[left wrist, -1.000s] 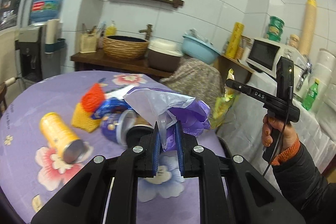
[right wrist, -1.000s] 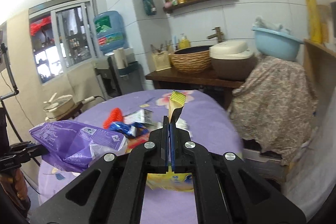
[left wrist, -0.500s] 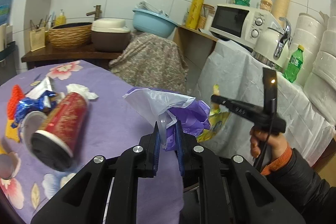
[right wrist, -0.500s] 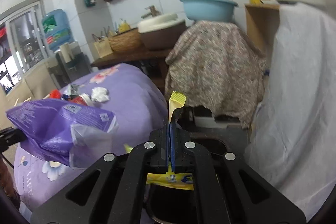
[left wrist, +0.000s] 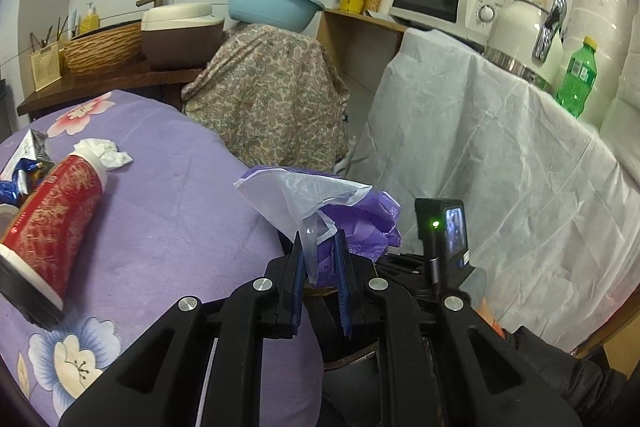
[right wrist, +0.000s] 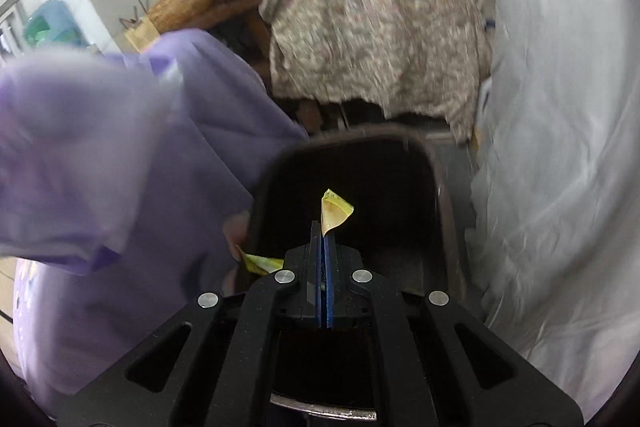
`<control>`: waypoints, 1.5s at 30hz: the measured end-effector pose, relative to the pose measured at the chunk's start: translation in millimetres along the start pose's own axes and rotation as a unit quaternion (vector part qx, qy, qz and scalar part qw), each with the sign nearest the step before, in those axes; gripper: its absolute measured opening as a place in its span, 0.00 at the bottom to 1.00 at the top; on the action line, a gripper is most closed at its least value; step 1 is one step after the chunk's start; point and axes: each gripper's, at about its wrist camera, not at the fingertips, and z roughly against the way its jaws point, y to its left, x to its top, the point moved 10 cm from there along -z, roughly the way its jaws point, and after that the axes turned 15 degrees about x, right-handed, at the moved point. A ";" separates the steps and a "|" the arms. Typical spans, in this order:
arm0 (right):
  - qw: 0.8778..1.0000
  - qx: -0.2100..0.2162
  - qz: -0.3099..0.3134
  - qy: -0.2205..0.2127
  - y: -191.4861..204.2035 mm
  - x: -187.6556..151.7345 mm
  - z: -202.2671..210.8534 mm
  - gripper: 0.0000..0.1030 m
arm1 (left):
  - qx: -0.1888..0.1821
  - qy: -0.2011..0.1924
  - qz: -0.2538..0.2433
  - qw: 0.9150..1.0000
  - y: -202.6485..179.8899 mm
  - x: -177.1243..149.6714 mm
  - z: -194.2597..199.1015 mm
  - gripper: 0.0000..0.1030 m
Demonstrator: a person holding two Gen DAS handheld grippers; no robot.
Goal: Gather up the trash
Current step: 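Carry both items to the trash bin and open both grippers over it, then move both grippers back over the table toward the remaining trash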
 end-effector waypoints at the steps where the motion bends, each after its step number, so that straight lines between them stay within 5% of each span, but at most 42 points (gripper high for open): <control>1: 1.000 -0.001 -0.010 0.002 -4.9 -5.1 -4.3 0.03 | 0.001 0.003 -0.005 1.000 -3.9 -1.9 -3.4 0.14; 6: 0.999 -0.010 -0.045 0.001 -22.1 -25.3 -11.0 0.19 | 0.006 0.015 -0.027 0.999 -20.6 -8.3 -19.4 0.14; 8: 0.999 -0.014 -0.045 -0.013 -20.8 -28.5 -4.0 0.48 | 0.009 0.020 -0.034 0.999 -26.1 -10.0 -26.0 0.14; 10: 0.999 -0.029 -0.034 -0.031 -19.5 -28.4 8.3 0.59 | 0.012 0.025 -0.043 0.999 -32.2 -11.6 -33.2 0.14; 21: 0.992 -0.102 0.001 -0.072 -21.3 -43.7 79.1 0.70 | 0.042 0.053 -0.094 0.993 -58.2 -19.1 -77.3 0.14; 34: 0.989 -0.129 -0.011 -0.069 -20.5 -64.6 104.9 0.86 | 0.051 0.032 -0.104 0.993 -57.6 -17.5 -64.2 0.67; 45: 0.995 -0.067 -0.022 -0.064 26.5 -54.4 89.4 0.87 | 0.051 -0.022 -0.063 0.996 -18.5 -3.3 -2.6 0.82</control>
